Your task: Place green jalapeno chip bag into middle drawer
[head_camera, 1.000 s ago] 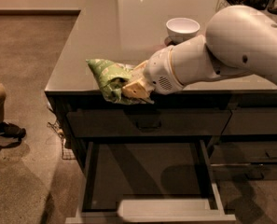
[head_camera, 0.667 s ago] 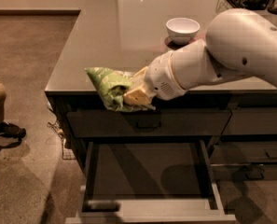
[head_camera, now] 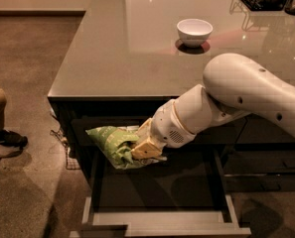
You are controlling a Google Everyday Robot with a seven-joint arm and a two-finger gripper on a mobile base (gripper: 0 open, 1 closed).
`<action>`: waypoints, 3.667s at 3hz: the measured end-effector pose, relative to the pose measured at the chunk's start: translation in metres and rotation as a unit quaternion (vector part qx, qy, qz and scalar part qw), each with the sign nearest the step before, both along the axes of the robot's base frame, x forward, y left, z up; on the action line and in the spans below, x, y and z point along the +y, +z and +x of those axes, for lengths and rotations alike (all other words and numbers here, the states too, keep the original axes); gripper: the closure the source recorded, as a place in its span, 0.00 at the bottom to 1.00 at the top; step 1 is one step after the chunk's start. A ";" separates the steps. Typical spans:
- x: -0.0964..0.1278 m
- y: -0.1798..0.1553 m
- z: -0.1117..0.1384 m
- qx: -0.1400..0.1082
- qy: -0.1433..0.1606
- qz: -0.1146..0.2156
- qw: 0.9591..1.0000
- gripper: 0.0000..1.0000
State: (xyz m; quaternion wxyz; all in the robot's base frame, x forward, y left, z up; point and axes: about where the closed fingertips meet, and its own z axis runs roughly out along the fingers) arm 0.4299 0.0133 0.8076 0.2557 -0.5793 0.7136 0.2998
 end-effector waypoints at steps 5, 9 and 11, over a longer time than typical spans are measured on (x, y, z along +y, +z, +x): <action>-0.057 -0.180 0.028 0.050 -0.091 -0.138 0.985 1.00; -0.070 -0.263 0.048 0.058 -0.156 -0.095 0.982 0.16; -0.092 -0.231 0.036 0.017 -0.181 -0.056 0.982 0.00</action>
Offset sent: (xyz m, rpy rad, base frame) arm 0.0096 -0.0233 -0.0885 -0.2090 0.0543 -0.0953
